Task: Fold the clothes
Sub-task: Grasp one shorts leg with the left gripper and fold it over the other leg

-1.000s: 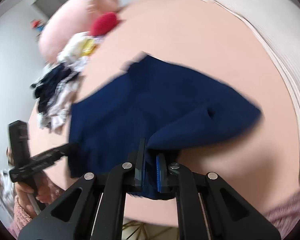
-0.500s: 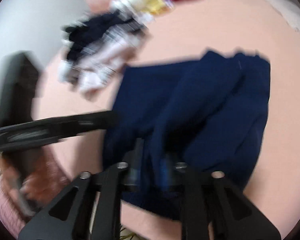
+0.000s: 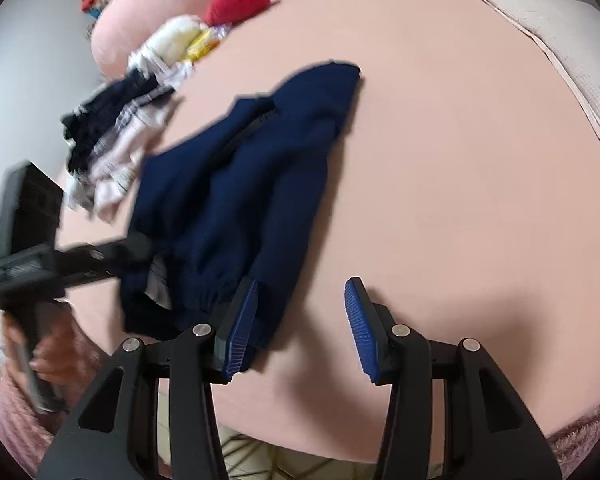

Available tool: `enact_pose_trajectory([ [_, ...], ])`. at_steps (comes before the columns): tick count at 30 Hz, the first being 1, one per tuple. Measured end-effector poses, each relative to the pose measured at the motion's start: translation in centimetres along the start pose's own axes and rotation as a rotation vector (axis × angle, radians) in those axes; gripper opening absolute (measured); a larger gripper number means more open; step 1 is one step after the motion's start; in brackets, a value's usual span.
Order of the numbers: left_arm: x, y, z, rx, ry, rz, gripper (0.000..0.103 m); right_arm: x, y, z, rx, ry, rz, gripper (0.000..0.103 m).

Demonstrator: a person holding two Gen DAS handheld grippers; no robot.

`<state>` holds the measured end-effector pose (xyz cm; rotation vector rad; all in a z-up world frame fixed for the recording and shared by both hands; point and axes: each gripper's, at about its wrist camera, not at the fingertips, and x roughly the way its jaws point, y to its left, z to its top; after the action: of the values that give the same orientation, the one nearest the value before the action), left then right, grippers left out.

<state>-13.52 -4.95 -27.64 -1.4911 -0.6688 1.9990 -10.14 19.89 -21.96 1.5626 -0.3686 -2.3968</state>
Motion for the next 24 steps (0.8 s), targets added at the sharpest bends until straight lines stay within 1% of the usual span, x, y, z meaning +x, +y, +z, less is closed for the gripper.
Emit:
enact_pose_trajectory([
  [1,0.2,-0.5,-0.1,0.03,-0.004,0.062,0.053,0.1,0.1,-0.1,-0.006,0.002,-0.001,0.047],
  [2,0.4,-0.9,-0.3,0.061,-0.007,0.14,0.052,0.1,0.3,-0.1,-0.018,0.0,-0.005,0.047],
  [3,0.4,-0.8,-0.3,0.068,-0.009,0.203,0.041,0.0,0.7,-0.1,-0.036,-0.006,-0.011,0.047],
  [4,0.2,-0.6,-0.3,0.065,-0.011,0.261,0.035,0.0,1.1,0.0,-0.058,-0.015,-0.03,0.047],
  [5,-0.3,-0.2,-0.4,0.047,-0.015,0.28,0.033,0.0,1.6,0.0,-0.084,-0.025,-0.06,0.047],
  [7,-1.7,0.3,-0.8,0.023,-0.03,0.311,0.033,-0.4,2.2,-0.1,-0.131,-0.046,-0.113,0.047],
  [8,-2.3,0.4,-1.0,0.02,-0.036,0.32,0.033,-0.5,2.3,-0.1,-0.148,-0.052,-0.125,0.047],
  [9,-2.7,0.6,-1.2,0.005,-0.038,0.287,0.031,-0.6,2.4,-0.2,-0.158,-0.056,-0.124,0.047],
  [10,-3.0,0.8,-1.4,-0.016,-0.038,0.238,0.032,-0.7,2.7,-0.3,-0.165,-0.056,-0.108,0.047],
  [11,-3.1,0.9,-1.5,-0.039,-0.033,0.167,0.036,-0.5,2.9,-0.4,-0.172,-0.053,-0.083,0.048],
  [12,-3.0,1.0,-1.5,-0.052,-0.028,0.115,0.044,-0.3,3.3,-0.4,-0.177,-0.046,-0.066,0.052],
  [13,-2.8,1.1,-1.4,-0.059,-0.024,0.074,0.048,0.1,3.6,-0.5,-0.185,-0.034,-0.064,0.052],
  [14,-2.6,1.1,-1.3,-0.067,-0.019,0.033,0.049,0.5,3.8,-0.7,-0.2,-0.02,-0.073,0.052],
  [15,-2.3,1.0,-1.4,-0.062,-0.007,0.026,0.049,0.9,4.0,-0.8,-0.214,-0.006,-0.082,0.052],
  [18,-0.9,0.4,-1.8,-0.038,0.041,0.045,0.049,1.2,5.0,-1.6,-0.283,0.027,-0.069,0.052],
  [19,-0.5,0.2,-2.0,-0.034,0.05,0.055,0.049,1.3,5.2,-1.9,-0.309,0.032,-0.076,0.052],
  [20,0.0,0.0,-2.1,-0.029,0.055,0.066,0.047,1.4,5.3,-2.1,-0.334,0.032,-0.095,0.052],
  [21,0.2,-0.2,-2.1,-0.018,0.053,0.079,0.039,1.6,5.4,-2.3,-0.352,0.032,-0.111,0.052],
  [22,0.4,-0.4,-2.1,-0.004,0.048,0.092,0.033,1.8,5.3,-2.4,-0.356,0.032,-0.118,0.052],
  [23,0.5,-0.6,-2.1,0.01,0.044,0.105,0.032,2.1,5.2,-2.5,-0.351,0.032,-0.119,0.052],
  [24,0.4,-0.7,-2.0,0.013,0.033,0.1,0.03,2.3,5.1,-2.6,-0.345,0.027,-0.119,0.052],
])
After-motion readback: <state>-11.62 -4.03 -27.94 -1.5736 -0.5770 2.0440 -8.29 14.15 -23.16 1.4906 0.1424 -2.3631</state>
